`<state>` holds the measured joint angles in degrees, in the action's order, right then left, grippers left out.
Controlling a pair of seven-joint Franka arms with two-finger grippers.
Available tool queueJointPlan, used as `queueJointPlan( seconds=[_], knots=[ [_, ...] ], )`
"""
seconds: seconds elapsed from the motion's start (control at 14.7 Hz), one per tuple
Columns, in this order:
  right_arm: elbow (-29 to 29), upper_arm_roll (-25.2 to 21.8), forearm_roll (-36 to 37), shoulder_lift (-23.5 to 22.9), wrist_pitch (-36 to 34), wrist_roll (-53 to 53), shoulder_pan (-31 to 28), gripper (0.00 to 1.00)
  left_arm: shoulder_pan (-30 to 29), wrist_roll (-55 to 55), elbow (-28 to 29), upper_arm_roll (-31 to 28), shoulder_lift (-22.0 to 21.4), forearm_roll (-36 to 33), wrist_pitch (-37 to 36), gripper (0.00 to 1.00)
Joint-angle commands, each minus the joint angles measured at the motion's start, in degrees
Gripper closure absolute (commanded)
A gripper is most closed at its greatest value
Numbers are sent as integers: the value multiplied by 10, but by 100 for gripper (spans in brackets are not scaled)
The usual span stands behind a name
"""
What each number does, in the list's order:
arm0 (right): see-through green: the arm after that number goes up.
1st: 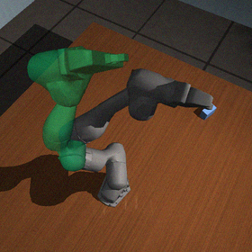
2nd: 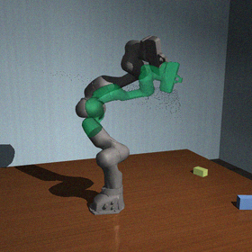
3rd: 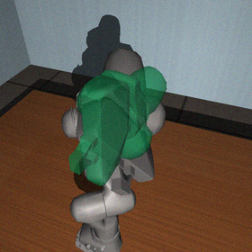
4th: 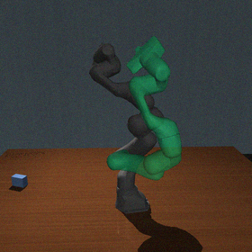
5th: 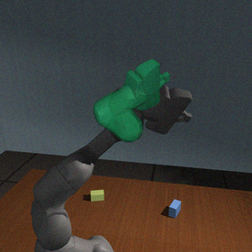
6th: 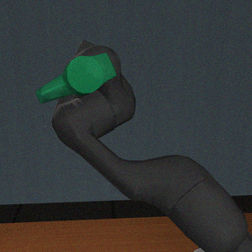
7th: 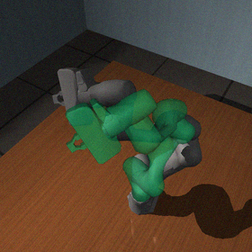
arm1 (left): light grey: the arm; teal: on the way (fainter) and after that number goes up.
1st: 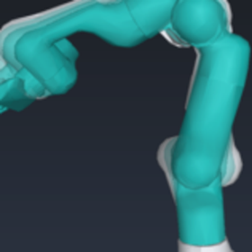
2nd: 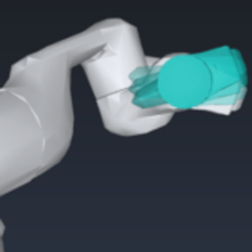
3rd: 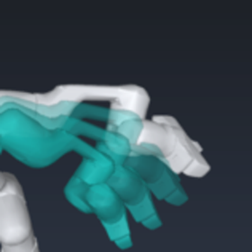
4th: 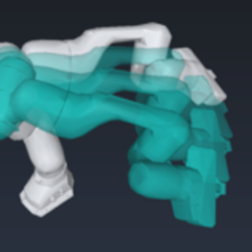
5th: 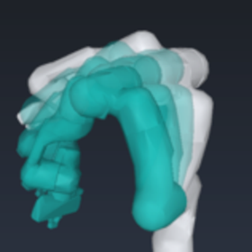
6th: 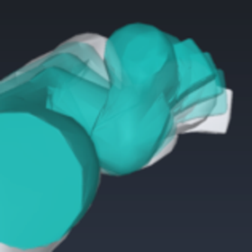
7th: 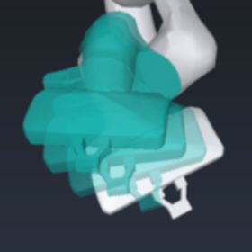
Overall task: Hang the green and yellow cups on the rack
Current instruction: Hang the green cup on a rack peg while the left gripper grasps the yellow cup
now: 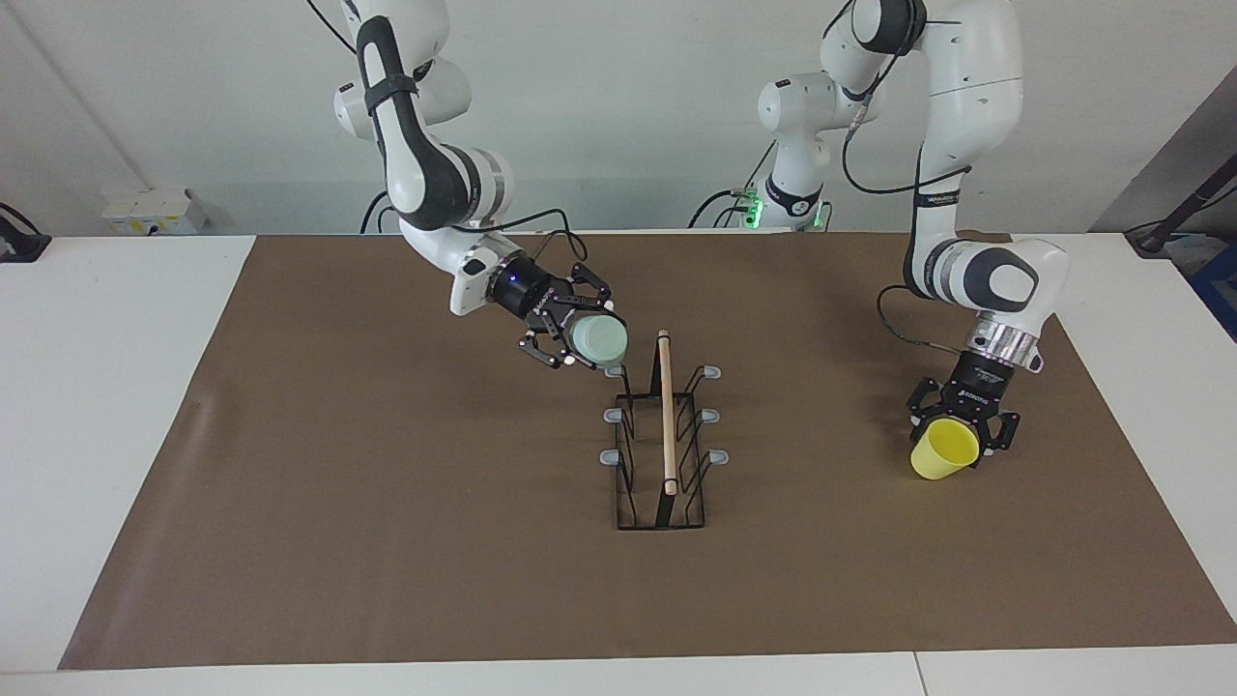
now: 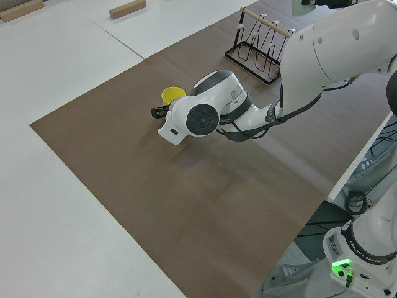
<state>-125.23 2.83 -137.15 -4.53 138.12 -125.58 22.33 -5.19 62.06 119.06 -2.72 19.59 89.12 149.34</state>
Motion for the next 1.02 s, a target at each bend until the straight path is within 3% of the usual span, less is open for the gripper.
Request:
queueJointPlan(
  seconds=[0.0,0.61,0.81,0.95],
  knots=[
    [-4,0,-29,-7,-20,-52,1,100,18,-10,0,-5,-1,31,20,0],
    [-5,-1,-38,-54,-73,-95,6,100,40,-18,-11,-6,6,50,41,0],
    [-5,-1,-37,-55,-69,-106,7,100,43,-19,-15,-6,6,50,46,4],
    [-5,0,-38,-62,-72,-122,7,100,44,-19,-18,-6,6,50,50,14]
  ],
)
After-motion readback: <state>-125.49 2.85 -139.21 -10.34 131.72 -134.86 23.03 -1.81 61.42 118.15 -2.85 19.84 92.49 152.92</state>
